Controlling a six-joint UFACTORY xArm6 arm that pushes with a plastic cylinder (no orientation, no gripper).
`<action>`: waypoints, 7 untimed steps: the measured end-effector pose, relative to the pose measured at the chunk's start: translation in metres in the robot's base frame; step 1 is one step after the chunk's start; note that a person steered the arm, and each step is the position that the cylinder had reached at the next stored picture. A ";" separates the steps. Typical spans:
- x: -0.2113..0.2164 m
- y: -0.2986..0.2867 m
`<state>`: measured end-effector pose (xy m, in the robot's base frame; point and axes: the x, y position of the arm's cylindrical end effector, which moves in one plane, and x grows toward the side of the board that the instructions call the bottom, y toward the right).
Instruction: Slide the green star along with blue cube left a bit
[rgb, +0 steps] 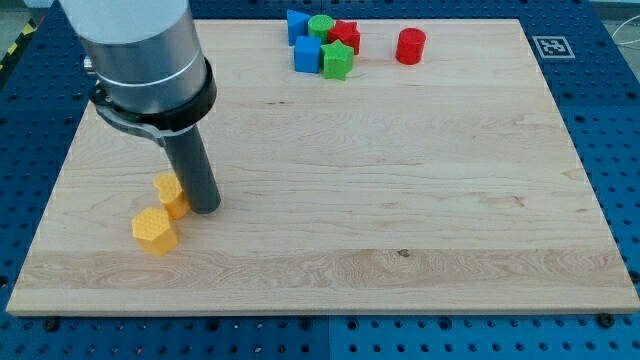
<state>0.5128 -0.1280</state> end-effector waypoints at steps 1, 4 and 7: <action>-0.001 -0.006; -0.040 0.014; -0.098 0.080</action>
<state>0.4144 -0.0477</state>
